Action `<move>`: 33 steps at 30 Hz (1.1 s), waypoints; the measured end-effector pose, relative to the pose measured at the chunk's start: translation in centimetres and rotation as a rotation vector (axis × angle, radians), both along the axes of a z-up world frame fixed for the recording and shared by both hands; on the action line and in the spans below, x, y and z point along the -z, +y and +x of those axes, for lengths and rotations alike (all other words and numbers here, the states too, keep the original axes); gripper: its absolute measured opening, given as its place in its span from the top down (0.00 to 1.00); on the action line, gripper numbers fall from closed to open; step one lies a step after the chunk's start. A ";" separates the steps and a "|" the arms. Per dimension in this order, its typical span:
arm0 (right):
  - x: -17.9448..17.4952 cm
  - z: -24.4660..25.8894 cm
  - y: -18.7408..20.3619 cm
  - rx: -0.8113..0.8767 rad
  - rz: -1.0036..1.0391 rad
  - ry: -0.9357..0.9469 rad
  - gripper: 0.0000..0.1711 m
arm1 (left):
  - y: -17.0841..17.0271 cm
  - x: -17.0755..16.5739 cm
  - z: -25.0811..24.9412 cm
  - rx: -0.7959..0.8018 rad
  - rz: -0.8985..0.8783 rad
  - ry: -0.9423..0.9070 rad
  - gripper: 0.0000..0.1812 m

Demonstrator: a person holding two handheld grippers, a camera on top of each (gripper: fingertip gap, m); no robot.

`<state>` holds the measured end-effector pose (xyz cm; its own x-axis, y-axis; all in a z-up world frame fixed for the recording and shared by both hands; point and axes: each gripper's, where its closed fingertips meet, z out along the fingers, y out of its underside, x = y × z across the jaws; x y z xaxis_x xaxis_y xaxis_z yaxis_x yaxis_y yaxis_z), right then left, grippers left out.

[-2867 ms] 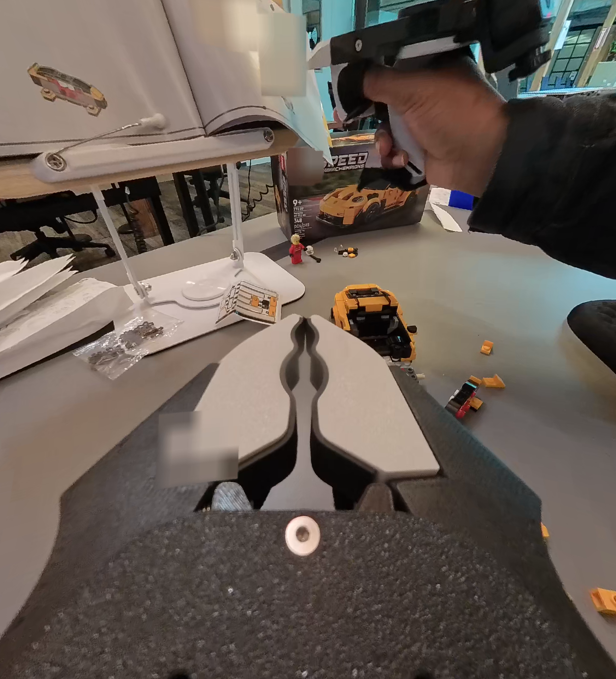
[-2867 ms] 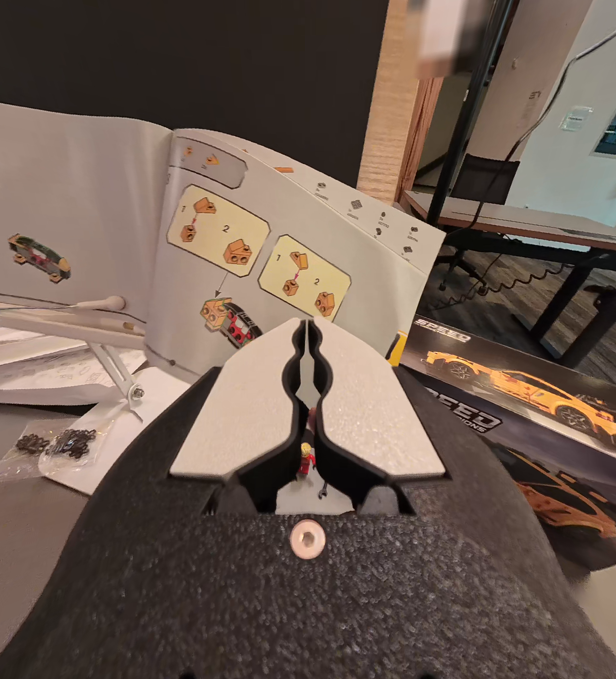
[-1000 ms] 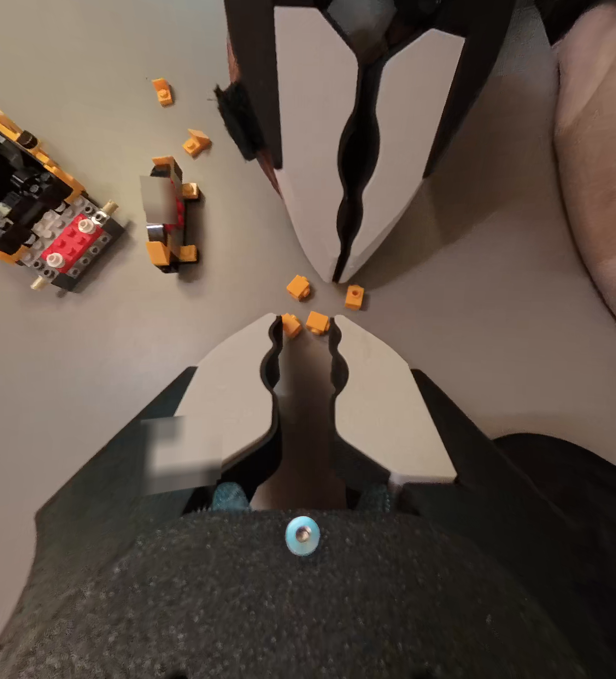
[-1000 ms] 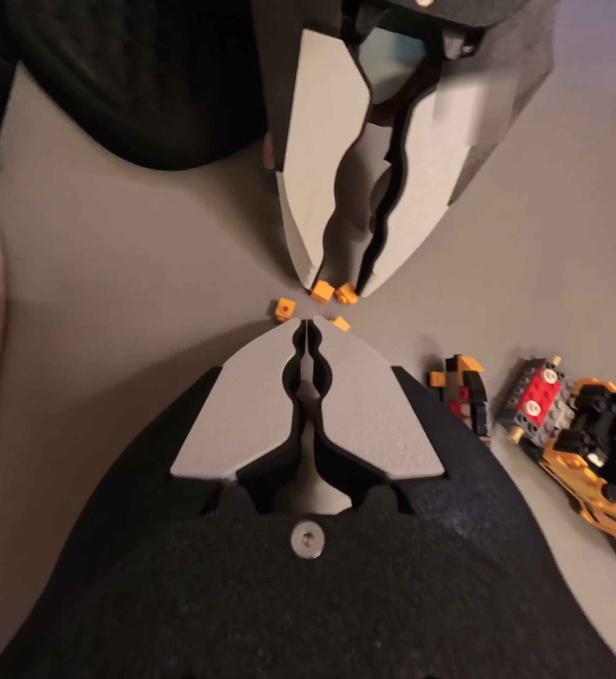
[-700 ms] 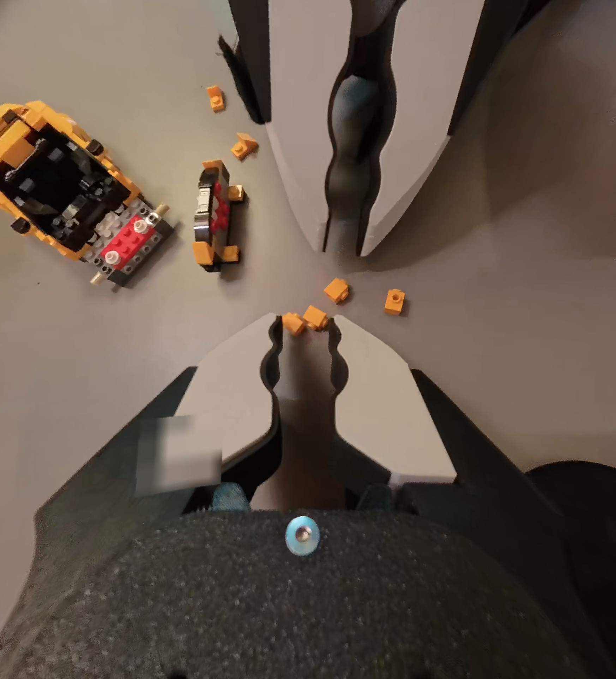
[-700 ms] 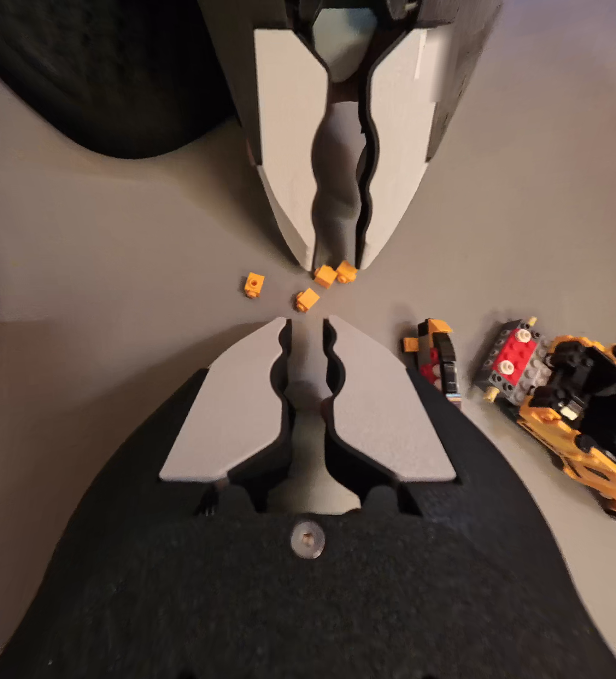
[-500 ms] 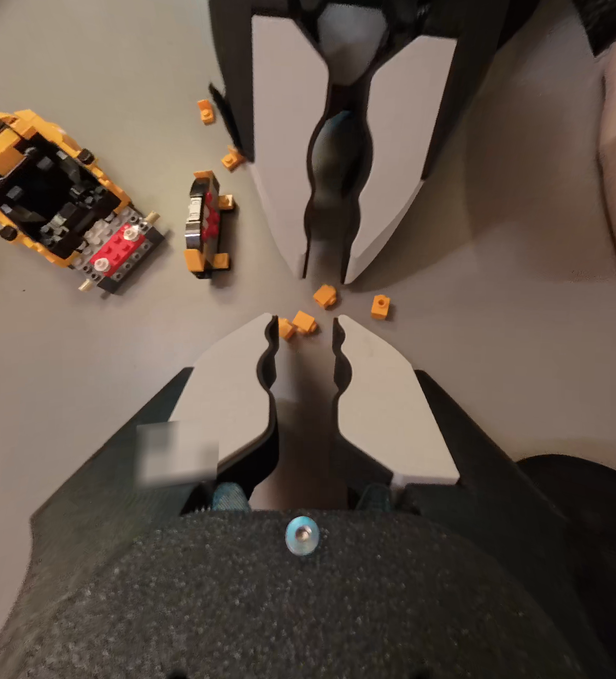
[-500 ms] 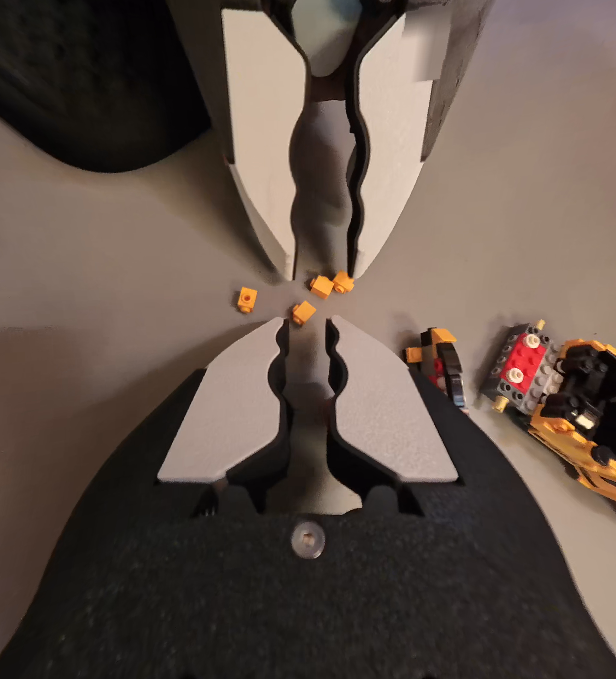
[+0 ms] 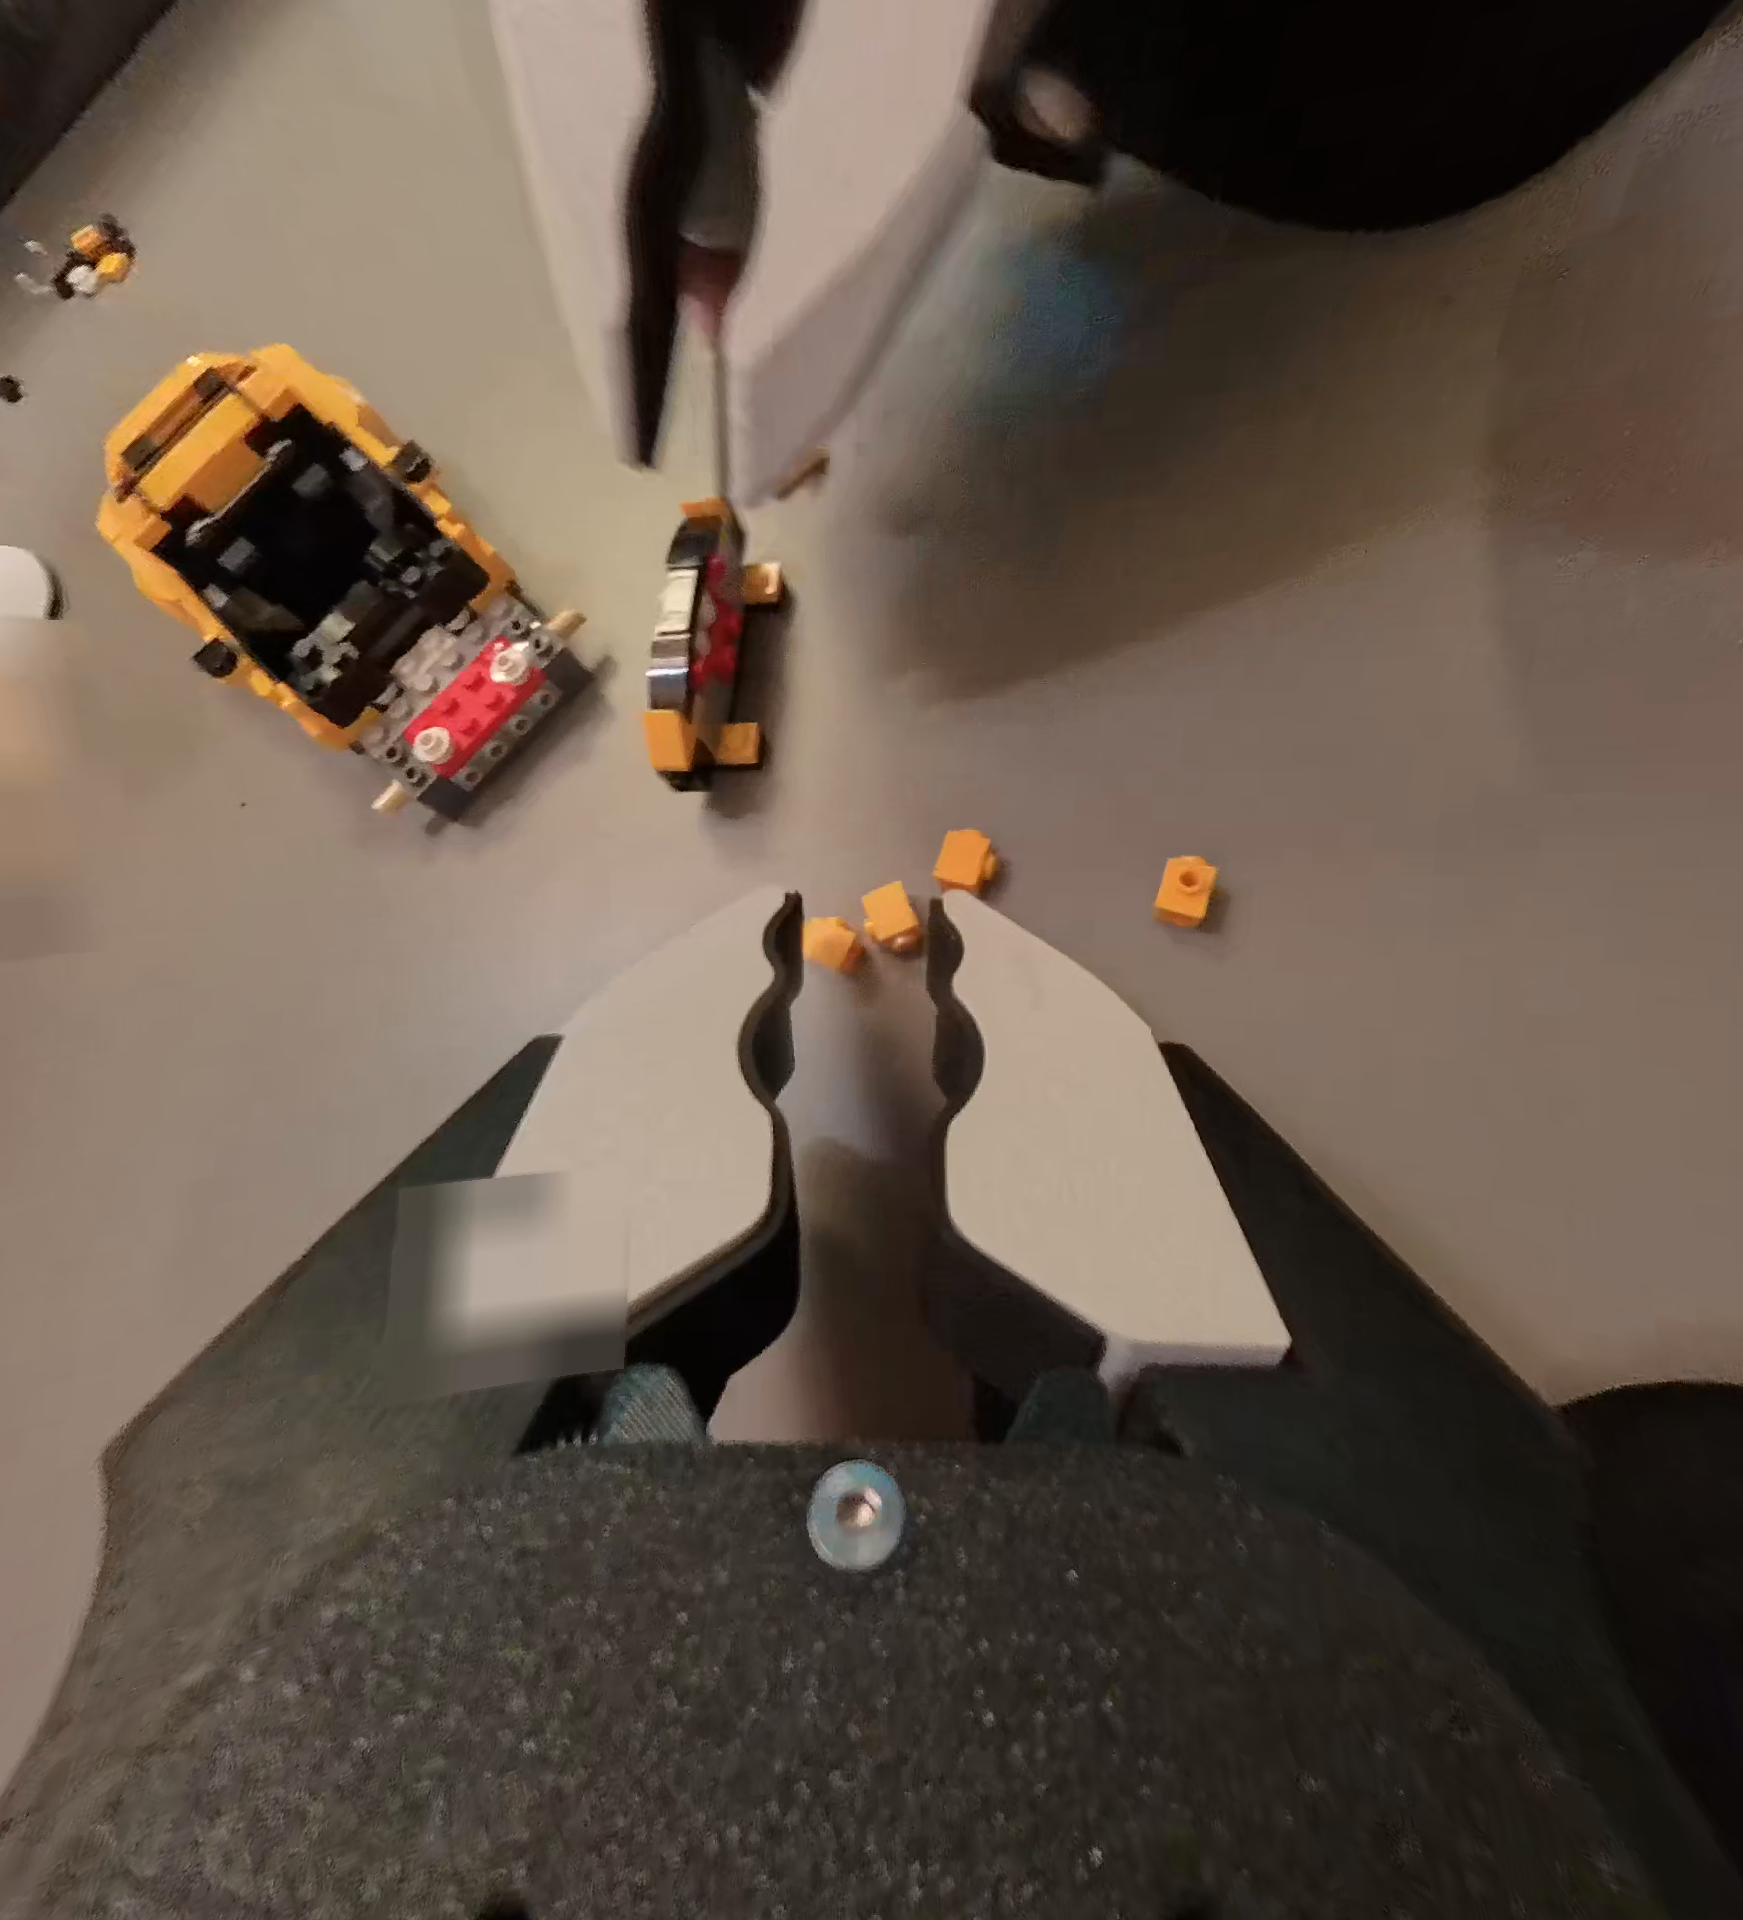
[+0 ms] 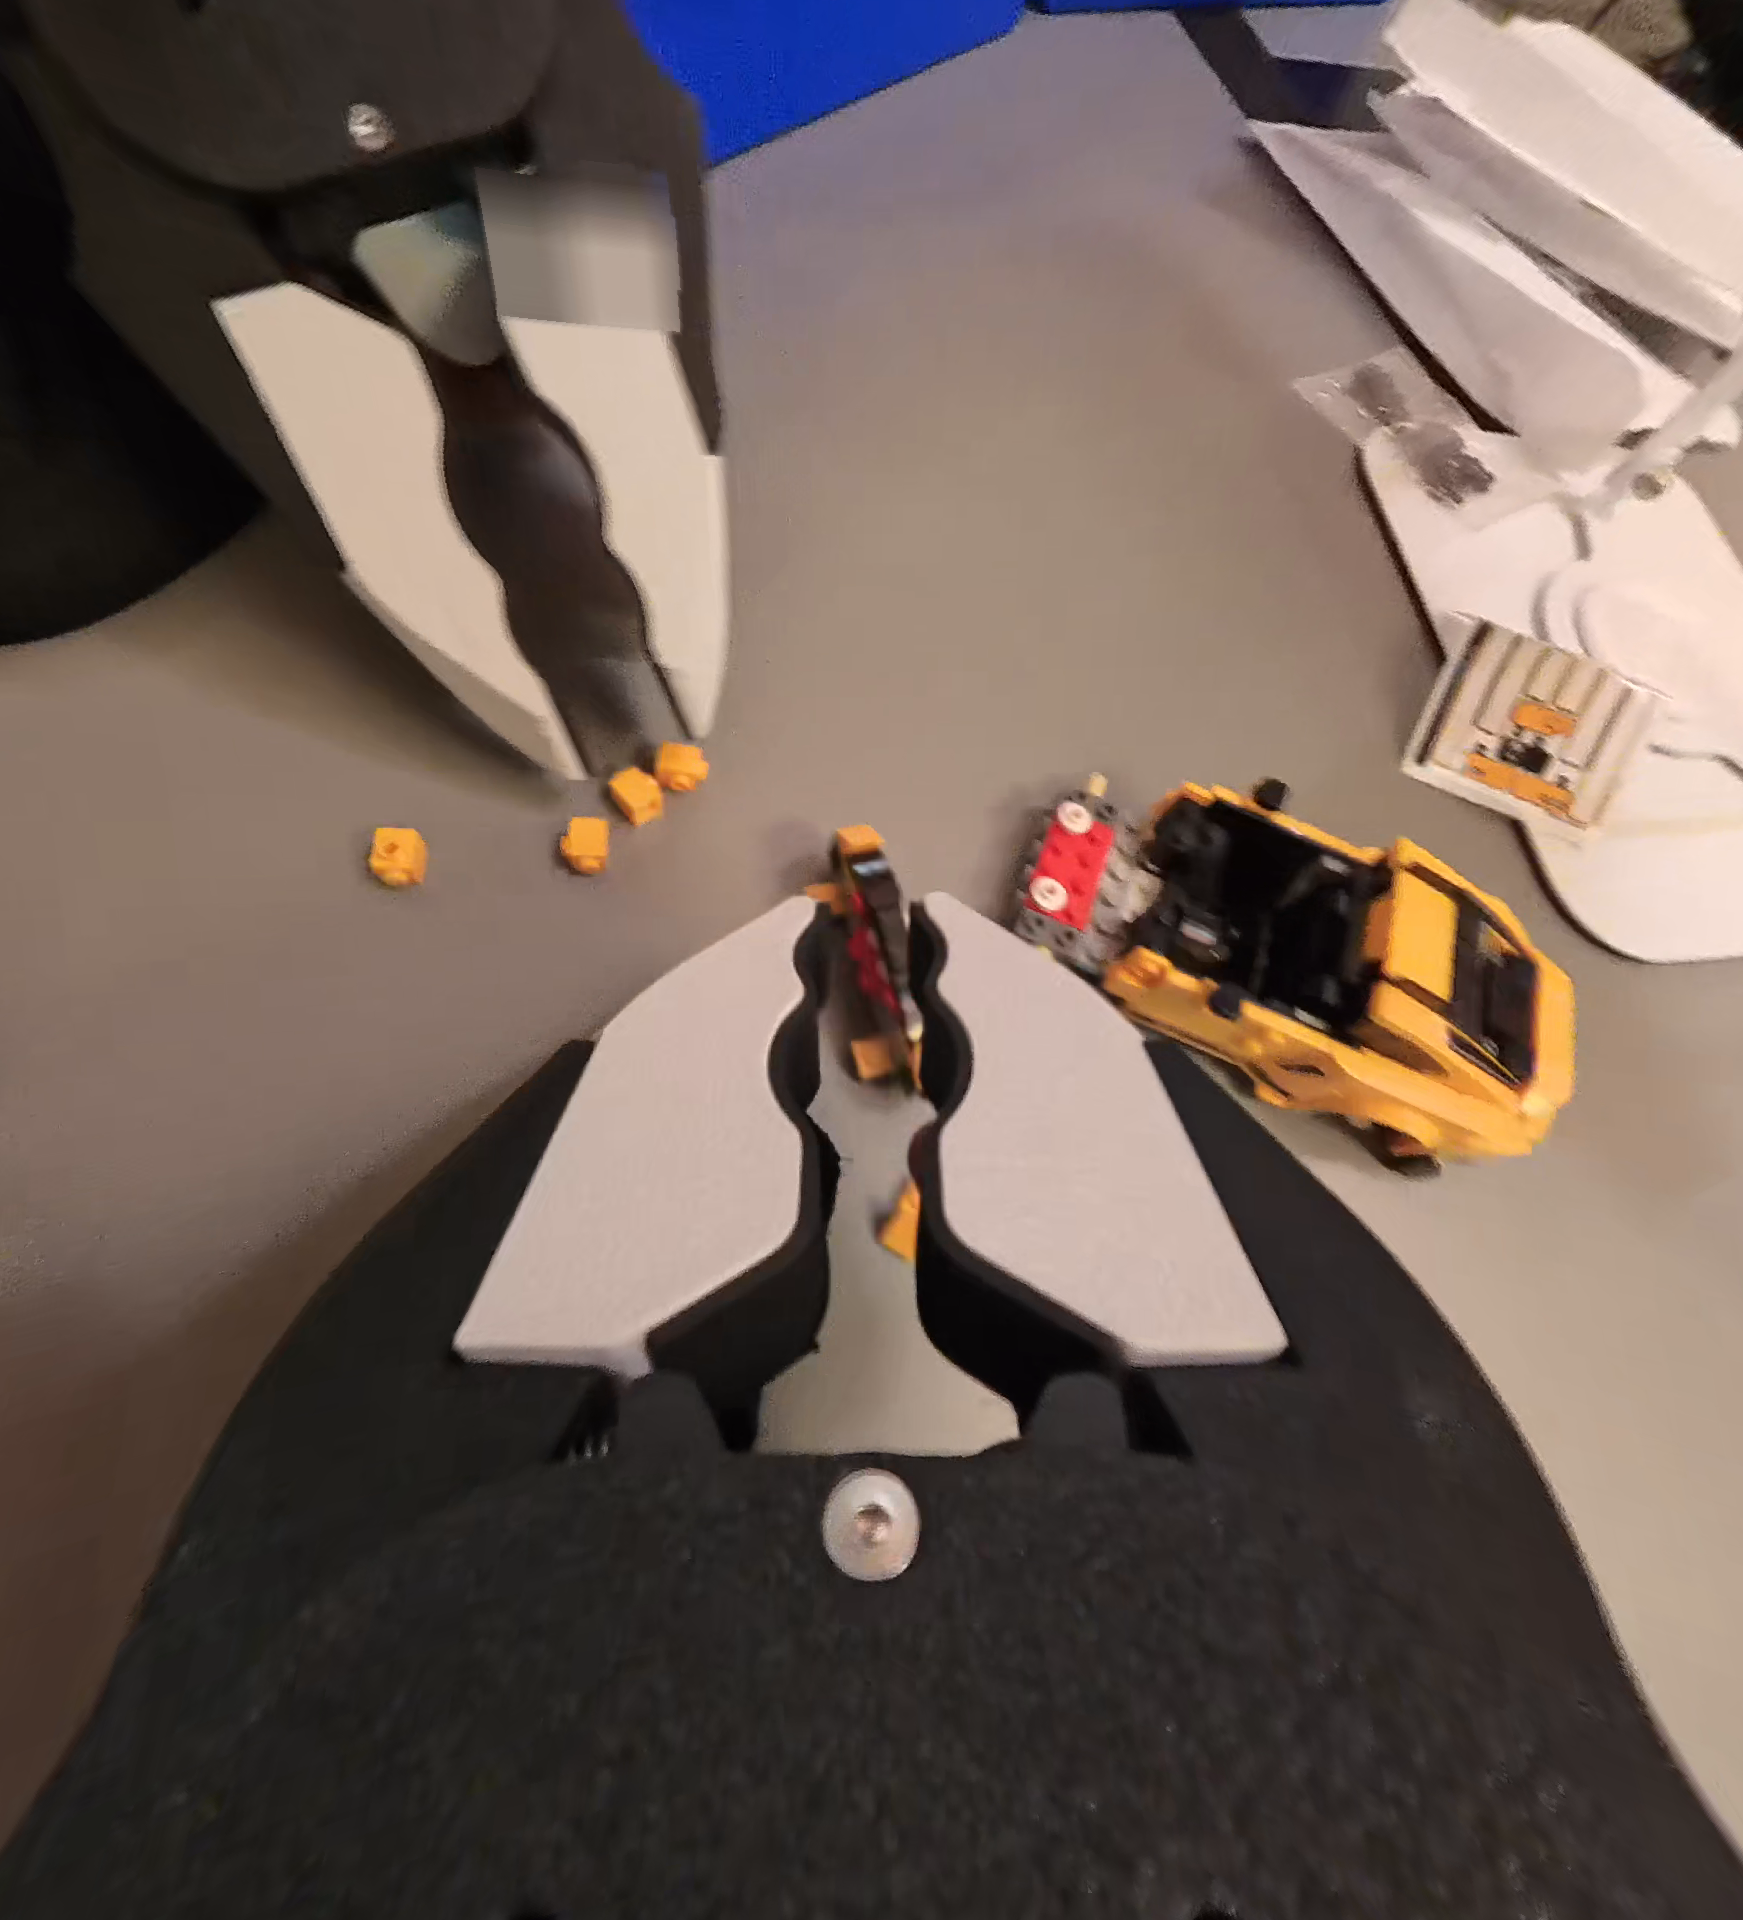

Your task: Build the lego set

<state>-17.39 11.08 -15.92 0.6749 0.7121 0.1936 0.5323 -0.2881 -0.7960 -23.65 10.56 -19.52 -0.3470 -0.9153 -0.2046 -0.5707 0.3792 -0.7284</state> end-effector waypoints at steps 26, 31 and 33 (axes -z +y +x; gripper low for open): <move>5.0 4.9 -2.3 0.077 -0.302 -0.133 0.95 | 2.3 -2.1 1.1 -0.139 0.020 -0.138 0.93; 4.2 3.6 -2.8 -0.009 -0.261 -0.087 0.95 | 1.6 -2.8 1.2 -0.119 -0.053 -0.169 0.94; 3.8 2.6 -3.4 -0.074 -0.249 -0.072 0.95 | 1.3 -2.9 1.2 -0.107 -0.076 -0.175 0.94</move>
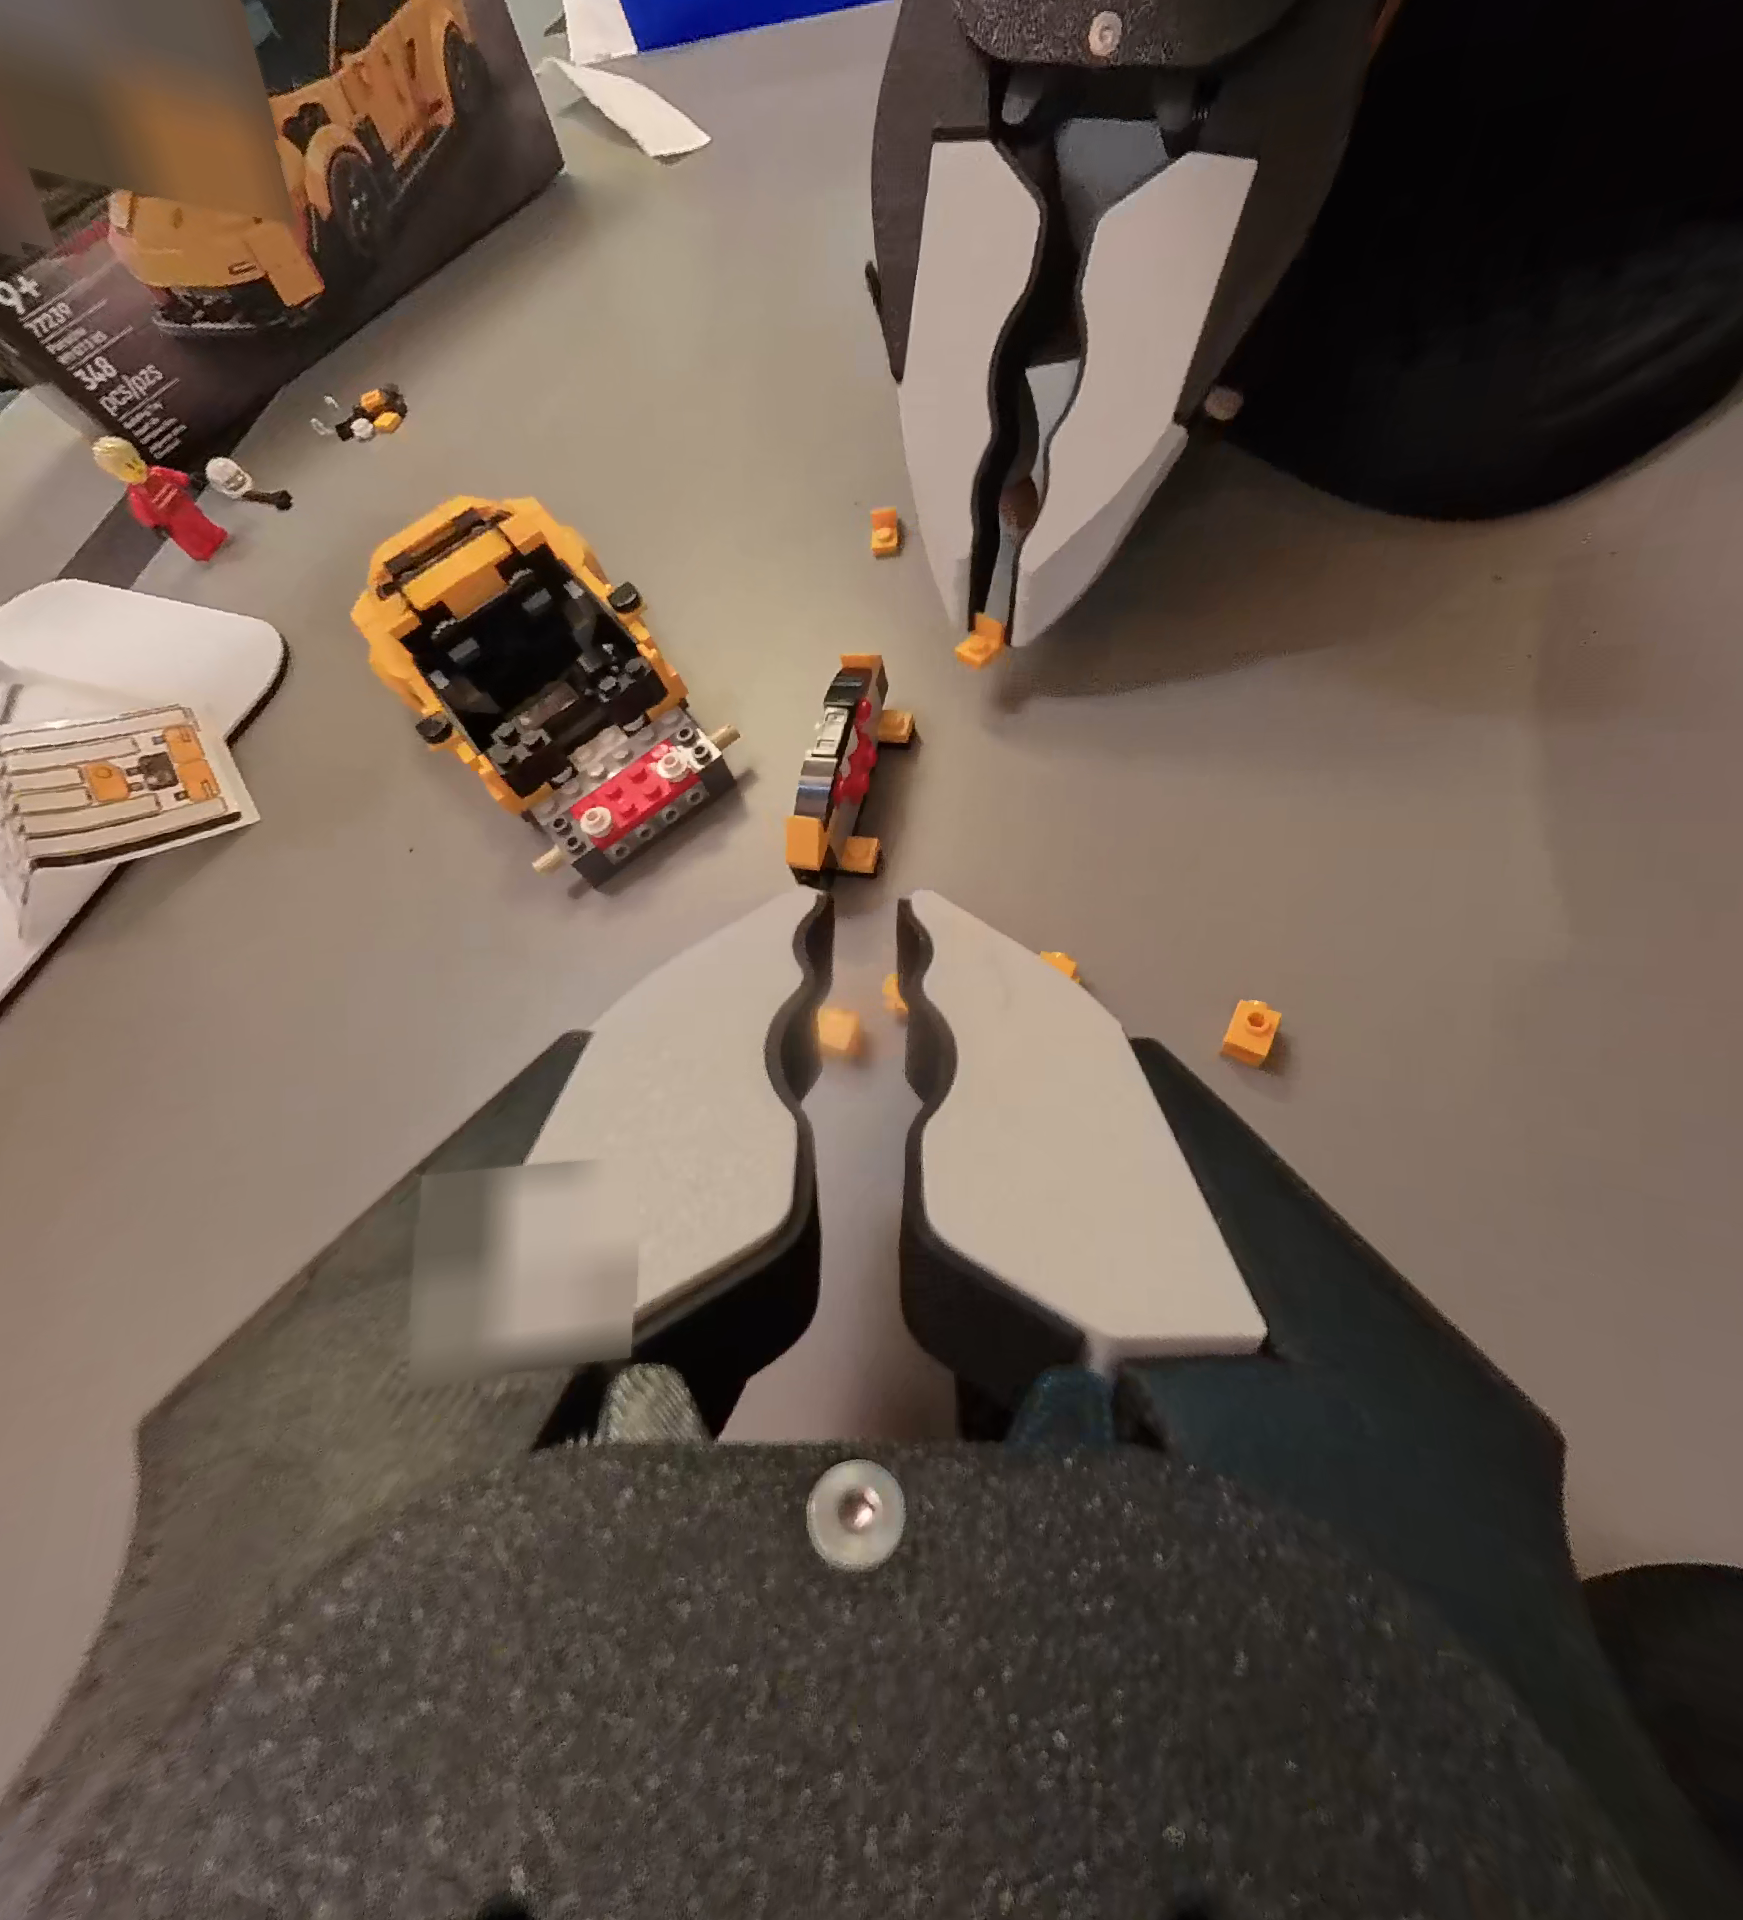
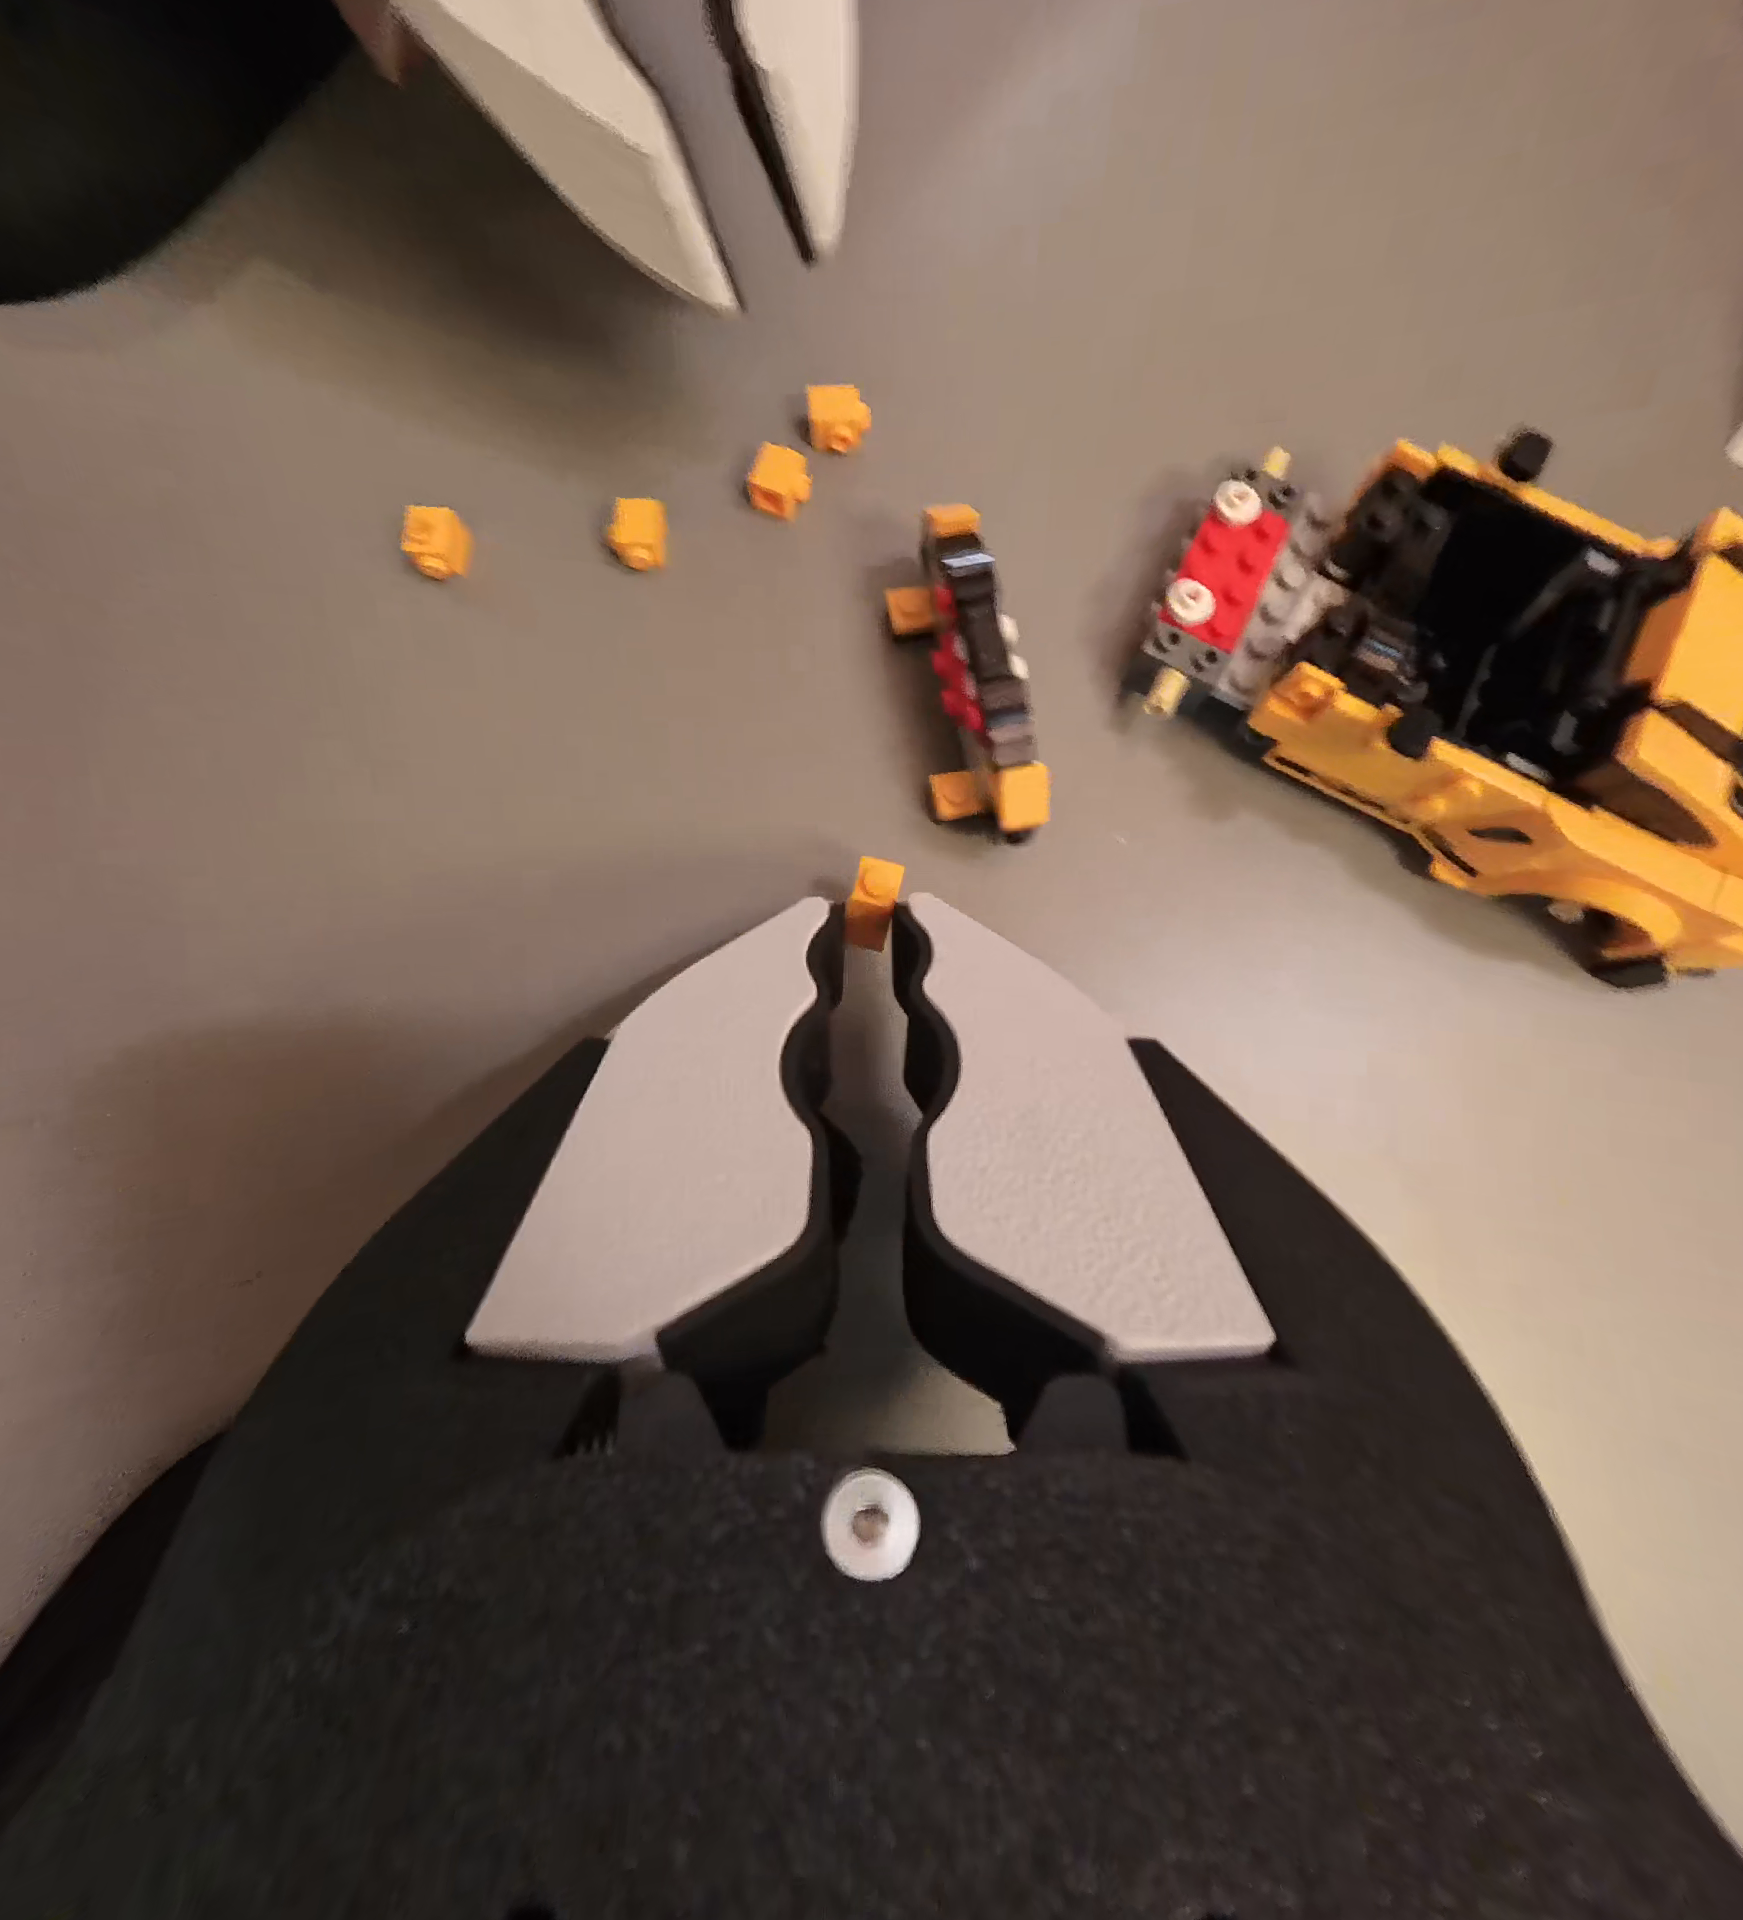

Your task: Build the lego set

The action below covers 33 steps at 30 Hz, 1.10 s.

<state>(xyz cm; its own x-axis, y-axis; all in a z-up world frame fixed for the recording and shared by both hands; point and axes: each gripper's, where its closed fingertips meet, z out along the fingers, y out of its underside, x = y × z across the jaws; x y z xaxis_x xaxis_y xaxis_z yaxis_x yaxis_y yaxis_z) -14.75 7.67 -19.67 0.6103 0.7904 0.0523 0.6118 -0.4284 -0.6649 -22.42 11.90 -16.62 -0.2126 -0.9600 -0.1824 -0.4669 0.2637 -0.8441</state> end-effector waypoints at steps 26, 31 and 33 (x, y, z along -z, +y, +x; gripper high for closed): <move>0.3 -6.2 -2.4 -0.299 -0.002 -0.010 0.95 | -6.2 3.0 -4.6 0.366 -0.148 0.300 0.89; 0.6 -6.2 -2.4 -0.296 -0.007 -0.019 0.95 | -6.4 3.6 -3.9 0.356 -0.108 0.309 0.89; 0.7 -6.2 -2.3 -0.294 -0.007 -0.025 0.95 | -6.7 4.0 -3.7 0.362 -0.083 0.322 0.89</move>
